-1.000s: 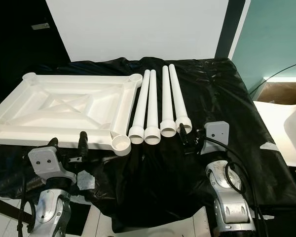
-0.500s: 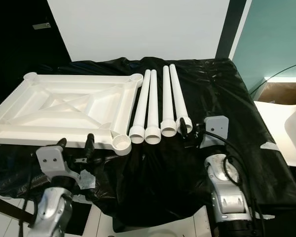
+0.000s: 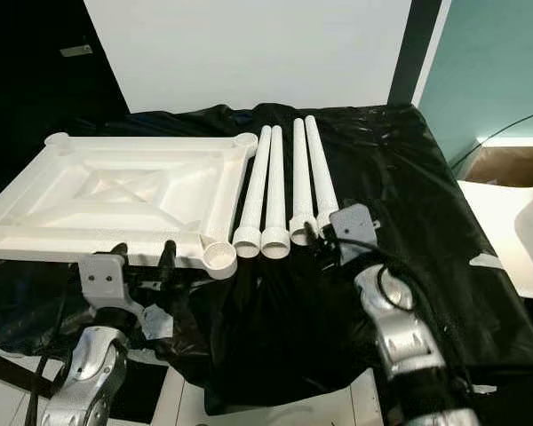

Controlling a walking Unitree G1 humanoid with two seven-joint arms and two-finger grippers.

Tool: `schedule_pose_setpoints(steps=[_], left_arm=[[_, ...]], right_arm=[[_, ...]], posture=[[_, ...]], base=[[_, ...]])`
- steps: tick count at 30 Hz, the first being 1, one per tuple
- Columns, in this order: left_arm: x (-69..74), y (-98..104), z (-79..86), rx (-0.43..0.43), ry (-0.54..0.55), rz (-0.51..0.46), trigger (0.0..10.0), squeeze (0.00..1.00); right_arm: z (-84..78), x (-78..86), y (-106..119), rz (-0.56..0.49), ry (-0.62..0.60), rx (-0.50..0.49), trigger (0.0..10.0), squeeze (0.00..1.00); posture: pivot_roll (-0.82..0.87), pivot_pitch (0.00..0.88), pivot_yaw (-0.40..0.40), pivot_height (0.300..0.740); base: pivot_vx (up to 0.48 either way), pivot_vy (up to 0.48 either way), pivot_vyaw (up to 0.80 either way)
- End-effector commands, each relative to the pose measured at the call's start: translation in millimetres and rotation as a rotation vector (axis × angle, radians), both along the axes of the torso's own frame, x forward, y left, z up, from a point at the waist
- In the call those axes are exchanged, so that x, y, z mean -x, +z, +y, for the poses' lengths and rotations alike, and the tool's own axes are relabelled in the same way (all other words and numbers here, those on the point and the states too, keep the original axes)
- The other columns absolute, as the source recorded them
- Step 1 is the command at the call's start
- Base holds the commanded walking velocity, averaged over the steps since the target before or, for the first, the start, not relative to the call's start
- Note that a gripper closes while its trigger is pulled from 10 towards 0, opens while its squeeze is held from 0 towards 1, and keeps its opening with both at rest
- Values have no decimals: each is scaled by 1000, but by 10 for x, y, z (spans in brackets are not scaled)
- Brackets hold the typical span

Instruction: Building children table

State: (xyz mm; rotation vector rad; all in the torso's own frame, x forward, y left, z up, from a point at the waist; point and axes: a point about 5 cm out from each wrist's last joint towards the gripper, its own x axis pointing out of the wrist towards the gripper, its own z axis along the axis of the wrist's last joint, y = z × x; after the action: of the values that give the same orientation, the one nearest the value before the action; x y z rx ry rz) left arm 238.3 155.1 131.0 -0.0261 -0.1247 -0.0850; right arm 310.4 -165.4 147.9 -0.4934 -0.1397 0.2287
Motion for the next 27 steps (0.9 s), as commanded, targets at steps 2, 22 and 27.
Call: schedule_pose_setpoints(steps=[2,22,27], left_arm=[[37,-57,-123,-22,-209,12,10000,0],[136,-64,-60,-15,-160,9,10000,0],[149,-69,-60,-15,-162,13,10000,0]], right_arm=[[-73,-104,-54,24,-37,119,10000,0],[16,-203,56,20,93,542,10000,0],[-19,-166,101,37,105,615,10000,0]], posture=[[70,0,36,740],[122,0,8,740],[115,0,15,740]], base=[[0,0,0],[0,0,0],[0,0,0]])
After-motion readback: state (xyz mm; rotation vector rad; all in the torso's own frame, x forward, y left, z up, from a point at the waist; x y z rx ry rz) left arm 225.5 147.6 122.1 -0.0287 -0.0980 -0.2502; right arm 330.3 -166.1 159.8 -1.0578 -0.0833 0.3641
